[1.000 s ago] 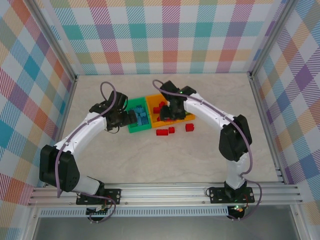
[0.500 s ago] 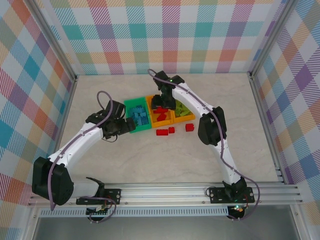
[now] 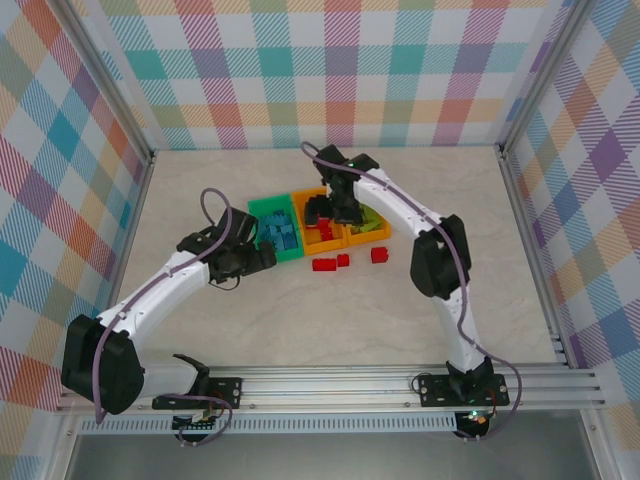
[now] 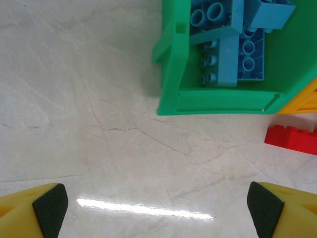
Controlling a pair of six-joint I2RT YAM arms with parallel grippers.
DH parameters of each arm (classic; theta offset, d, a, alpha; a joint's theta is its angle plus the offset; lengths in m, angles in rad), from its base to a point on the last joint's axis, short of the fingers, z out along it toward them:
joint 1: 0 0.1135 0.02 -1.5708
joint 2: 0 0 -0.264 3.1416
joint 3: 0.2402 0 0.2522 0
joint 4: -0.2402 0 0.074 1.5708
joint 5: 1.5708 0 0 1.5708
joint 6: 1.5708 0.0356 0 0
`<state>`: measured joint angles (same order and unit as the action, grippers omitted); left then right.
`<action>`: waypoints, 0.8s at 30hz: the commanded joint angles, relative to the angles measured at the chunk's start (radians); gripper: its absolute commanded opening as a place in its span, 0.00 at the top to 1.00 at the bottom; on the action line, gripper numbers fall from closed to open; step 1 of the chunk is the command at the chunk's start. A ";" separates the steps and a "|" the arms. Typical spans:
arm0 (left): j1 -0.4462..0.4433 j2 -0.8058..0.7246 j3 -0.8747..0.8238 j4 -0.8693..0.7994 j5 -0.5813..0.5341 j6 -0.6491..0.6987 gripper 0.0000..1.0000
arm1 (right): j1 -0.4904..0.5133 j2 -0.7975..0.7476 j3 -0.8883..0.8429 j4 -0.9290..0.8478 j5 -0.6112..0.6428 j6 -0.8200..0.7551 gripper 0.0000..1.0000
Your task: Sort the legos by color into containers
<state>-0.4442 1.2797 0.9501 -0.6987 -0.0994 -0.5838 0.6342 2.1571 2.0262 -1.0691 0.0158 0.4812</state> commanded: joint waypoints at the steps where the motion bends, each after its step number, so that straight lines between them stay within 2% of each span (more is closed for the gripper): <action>1: -0.022 0.002 -0.014 0.029 -0.011 -0.016 0.05 | -0.008 -0.140 -0.131 0.026 0.100 -0.030 0.14; 4: -0.040 0.029 -0.007 0.037 -0.010 -0.020 0.05 | -0.043 -0.221 -0.278 0.043 0.138 -0.041 0.20; 8: -0.053 0.052 0.004 0.045 -0.011 -0.024 0.04 | -0.093 -0.307 -0.449 0.095 0.168 -0.072 0.22; 14: -0.056 0.067 0.011 0.037 -0.015 -0.021 0.04 | -0.151 -0.306 -0.585 0.128 0.192 -0.094 0.22; 24: -0.056 0.074 0.014 0.028 -0.027 -0.019 0.04 | -0.159 -0.188 -0.540 0.178 0.148 -0.125 0.21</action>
<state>-0.4961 1.3495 0.9497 -0.6701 -0.0998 -0.5915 0.4744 1.9282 1.4475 -0.9096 0.1837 0.3794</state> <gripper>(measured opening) 0.958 0.791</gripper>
